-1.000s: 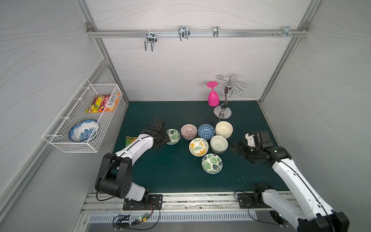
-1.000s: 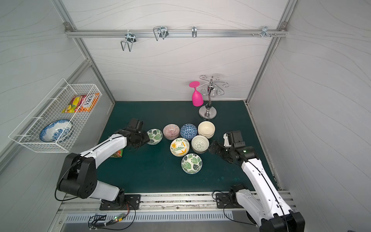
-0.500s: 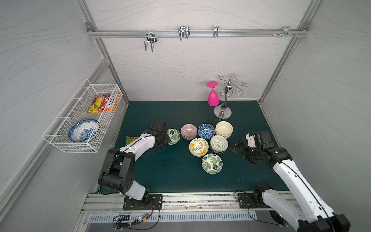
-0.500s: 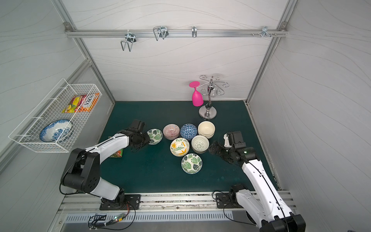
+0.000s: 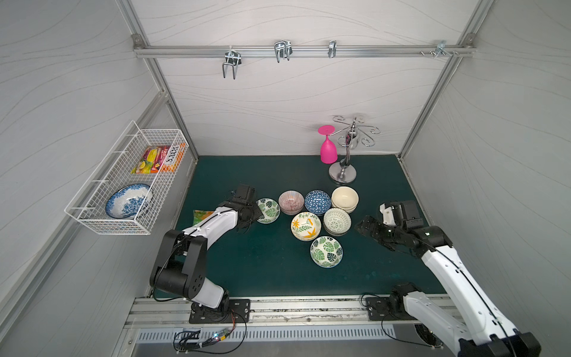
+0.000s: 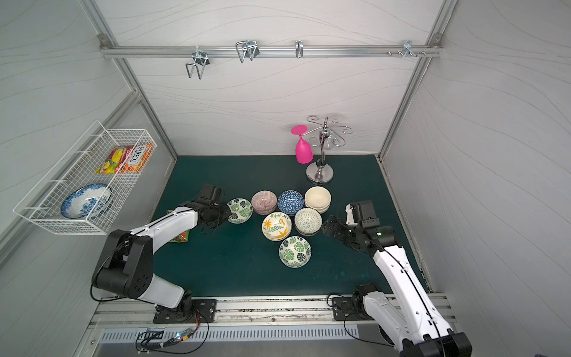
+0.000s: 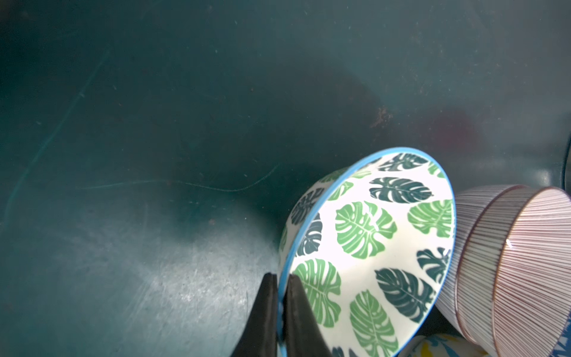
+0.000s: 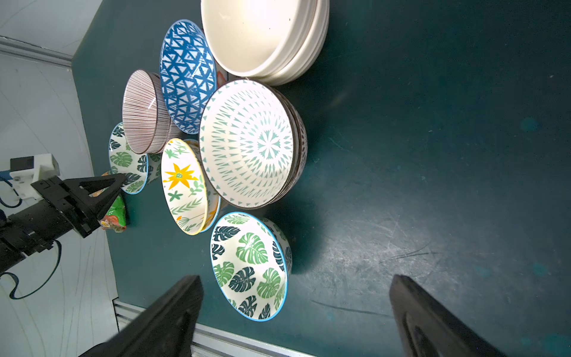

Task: Stack the bowls
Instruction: Pick up the bowl from the center of the board, then place the bowl on the bowl.

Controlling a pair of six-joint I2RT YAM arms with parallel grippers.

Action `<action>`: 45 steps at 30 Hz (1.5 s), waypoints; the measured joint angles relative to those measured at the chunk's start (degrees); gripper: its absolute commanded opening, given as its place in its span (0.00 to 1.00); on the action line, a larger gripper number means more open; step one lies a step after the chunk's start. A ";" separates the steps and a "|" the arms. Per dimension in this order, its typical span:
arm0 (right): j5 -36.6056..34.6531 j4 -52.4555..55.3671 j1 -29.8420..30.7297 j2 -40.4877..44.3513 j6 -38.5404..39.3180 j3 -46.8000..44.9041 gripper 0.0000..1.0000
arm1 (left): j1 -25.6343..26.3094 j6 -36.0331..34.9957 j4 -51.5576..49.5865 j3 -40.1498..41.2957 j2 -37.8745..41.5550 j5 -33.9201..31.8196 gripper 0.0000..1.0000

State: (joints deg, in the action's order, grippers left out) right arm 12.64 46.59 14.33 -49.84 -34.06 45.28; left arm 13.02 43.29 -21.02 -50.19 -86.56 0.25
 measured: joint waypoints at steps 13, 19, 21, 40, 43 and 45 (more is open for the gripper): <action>0.50 0.02 0.00 0.20 -0.04 0.20 0.99 | -0.98 -0.11 -12.66 3.02 12.11 -4.39 0.00; 1.33 0.00 0.00 0.35 -0.02 0.20 0.99 | -0.98 -1.55 -18.58 3.52 20.87 -2.60 0.00; 1.40 -0.15 0.00 0.72 -0.02 0.11 0.99 | -0.92 -2.34 -20.06 3.56 23.37 -0.35 0.00; 1.99 -1.09 0.00 1.68 0.07 -0.79 0.99 | 42.53 6.03 -20.24 -2.49 17.77 6.19 0.00; 2.21 -1.09 0.00 2.21 0.07 -0.79 0.99 | 44.52 6.19 -16.96 -5.35 11.80 6.45 0.00; 2.40 -1.07 0.00 2.36 0.07 -0.79 0.99 | 44.81 6.19 -15.45 -6.82 9.22 6.51 0.00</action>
State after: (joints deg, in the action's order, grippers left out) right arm 15.05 45.52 14.33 -47.48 -34.00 44.49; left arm 57.82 49.47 -36.47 -57.01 -77.34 6.76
